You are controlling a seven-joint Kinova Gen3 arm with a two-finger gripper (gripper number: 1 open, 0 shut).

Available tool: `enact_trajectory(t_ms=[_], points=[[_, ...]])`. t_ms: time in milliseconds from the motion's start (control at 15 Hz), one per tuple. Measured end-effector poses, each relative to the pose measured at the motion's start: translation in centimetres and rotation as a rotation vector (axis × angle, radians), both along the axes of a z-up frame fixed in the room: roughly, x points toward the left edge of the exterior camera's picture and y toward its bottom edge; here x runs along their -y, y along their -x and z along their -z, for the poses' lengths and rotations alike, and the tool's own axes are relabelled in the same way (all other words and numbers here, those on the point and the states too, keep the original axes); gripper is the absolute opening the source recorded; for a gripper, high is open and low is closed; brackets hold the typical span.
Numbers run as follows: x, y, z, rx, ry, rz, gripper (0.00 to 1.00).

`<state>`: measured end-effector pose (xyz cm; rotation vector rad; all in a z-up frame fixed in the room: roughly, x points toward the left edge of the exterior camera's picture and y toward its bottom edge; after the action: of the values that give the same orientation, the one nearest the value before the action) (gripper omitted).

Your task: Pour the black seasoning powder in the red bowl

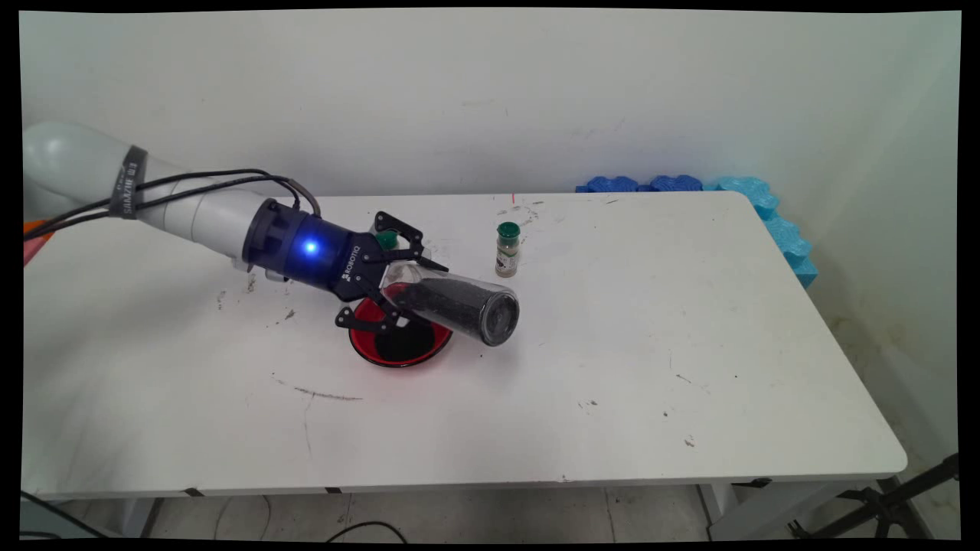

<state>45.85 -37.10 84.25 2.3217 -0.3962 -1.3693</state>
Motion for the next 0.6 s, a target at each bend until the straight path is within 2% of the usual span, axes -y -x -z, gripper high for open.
enact_trajectory(t_ms=[333,600], points=[[-0.10,0.03,0.13,-0.013,0.008,0.006,0.00],[-0.05,-0.19,0.26,-0.001,0.041,0.025,0.00]])
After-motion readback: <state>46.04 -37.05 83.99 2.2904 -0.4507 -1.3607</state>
